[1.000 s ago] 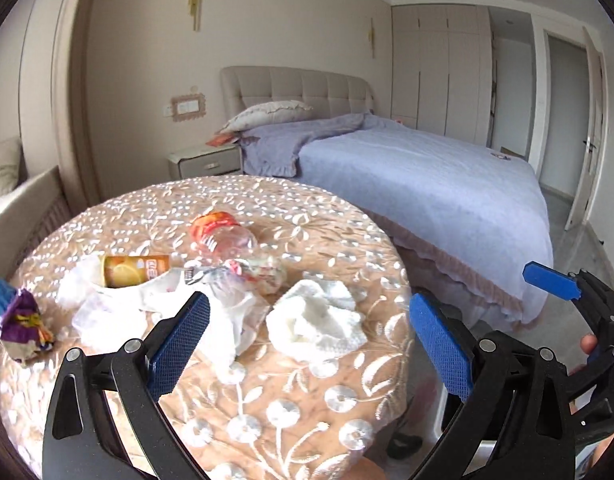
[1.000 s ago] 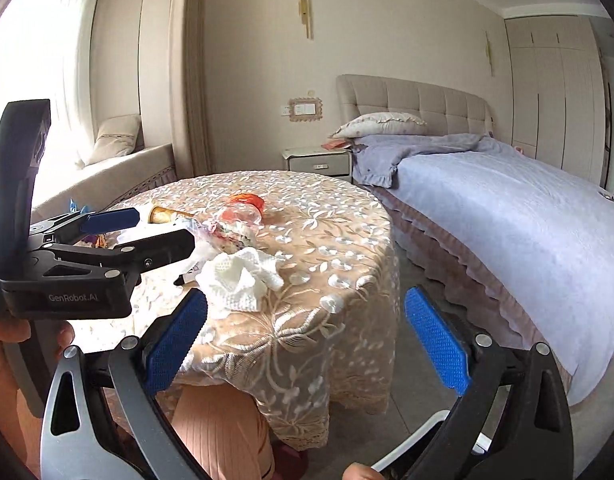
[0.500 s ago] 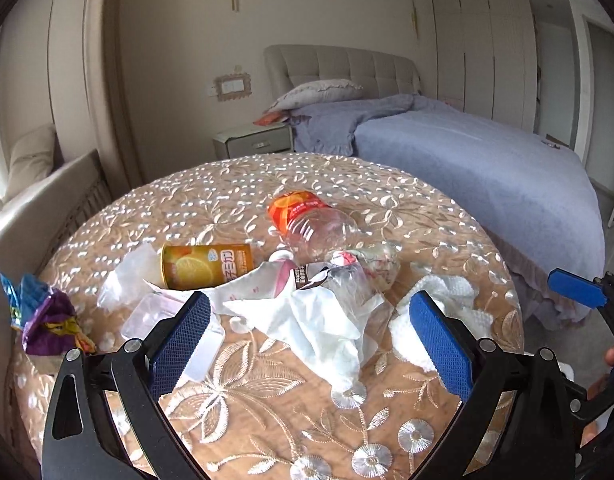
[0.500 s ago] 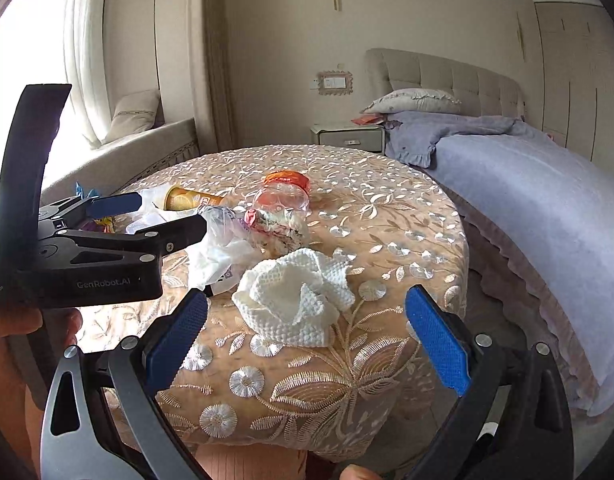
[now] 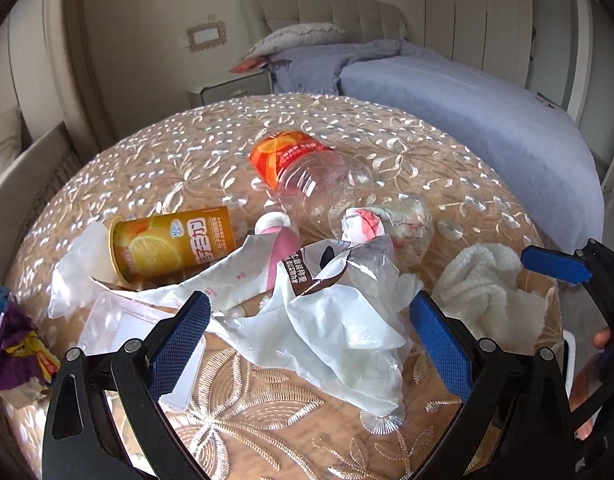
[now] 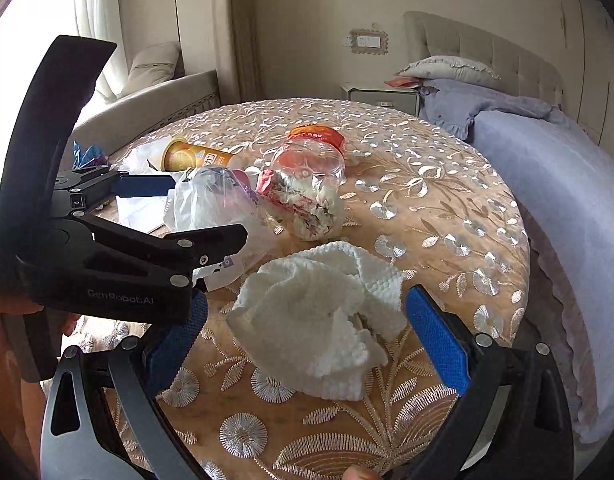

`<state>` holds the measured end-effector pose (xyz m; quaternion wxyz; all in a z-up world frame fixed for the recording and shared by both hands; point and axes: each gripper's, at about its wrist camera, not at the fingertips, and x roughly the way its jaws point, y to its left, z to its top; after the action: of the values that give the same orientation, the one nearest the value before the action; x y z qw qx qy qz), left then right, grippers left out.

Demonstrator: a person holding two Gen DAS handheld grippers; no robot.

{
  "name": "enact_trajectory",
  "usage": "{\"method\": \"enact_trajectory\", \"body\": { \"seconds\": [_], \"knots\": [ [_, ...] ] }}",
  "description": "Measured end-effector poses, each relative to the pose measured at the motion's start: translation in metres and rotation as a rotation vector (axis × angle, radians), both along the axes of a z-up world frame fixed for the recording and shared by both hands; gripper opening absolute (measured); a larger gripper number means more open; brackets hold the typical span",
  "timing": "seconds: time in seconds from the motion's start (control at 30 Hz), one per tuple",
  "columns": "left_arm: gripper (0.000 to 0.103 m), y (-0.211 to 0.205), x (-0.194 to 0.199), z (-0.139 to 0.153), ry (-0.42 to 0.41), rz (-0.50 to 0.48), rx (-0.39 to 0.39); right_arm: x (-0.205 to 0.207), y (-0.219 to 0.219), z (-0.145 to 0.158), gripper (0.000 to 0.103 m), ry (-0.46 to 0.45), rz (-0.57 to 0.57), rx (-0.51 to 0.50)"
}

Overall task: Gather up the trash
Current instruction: 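Grasp the white tissue with the right tool while the left tool grasps the plastic bag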

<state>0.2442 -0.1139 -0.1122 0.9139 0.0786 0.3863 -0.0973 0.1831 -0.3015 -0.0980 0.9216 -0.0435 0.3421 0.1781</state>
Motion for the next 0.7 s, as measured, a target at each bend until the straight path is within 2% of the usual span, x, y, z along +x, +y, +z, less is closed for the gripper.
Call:
{"method": "enact_trajectory", "body": {
  "seconds": [0.13,0.17,0.2,0.3,0.33,0.4,0.5,0.7],
  "knots": [
    [0.095,-0.004,0.010,-0.006,0.043,-0.036,0.012,0.008,0.004,-0.005,0.096,0.024,0.021,0.008],
    [0.090,-0.004,0.013,-0.007,0.060,-0.051,0.003,0.008,0.005,-0.007,0.088,0.031,0.028,0.007],
    [0.077,-0.004,0.014,-0.009,0.076,-0.063,-0.010,0.009,0.006,-0.010,0.071,0.035,0.029,-0.004],
    [0.064,-0.005,0.014,-0.009,0.076,-0.090,-0.001,0.008,0.008,-0.014,0.051,0.020,0.012,-0.046],
    [0.060,-0.007,0.013,-0.009,0.072,-0.097,0.006,0.007,0.006,-0.014,0.047,0.016,0.008,-0.045],
    [0.054,-0.007,0.009,-0.006,0.047,-0.079,0.025,0.005,0.002,-0.011,0.029,0.014,0.002,-0.022],
    [0.051,-0.005,0.000,0.000,0.025,-0.065,0.020,-0.003,-0.003,-0.001,0.023,-0.015,-0.017,-0.016],
    [0.050,-0.004,-0.027,0.022,-0.040,-0.054,0.024,-0.026,-0.005,0.022,0.022,-0.105,-0.032,-0.049]
  ]
}}
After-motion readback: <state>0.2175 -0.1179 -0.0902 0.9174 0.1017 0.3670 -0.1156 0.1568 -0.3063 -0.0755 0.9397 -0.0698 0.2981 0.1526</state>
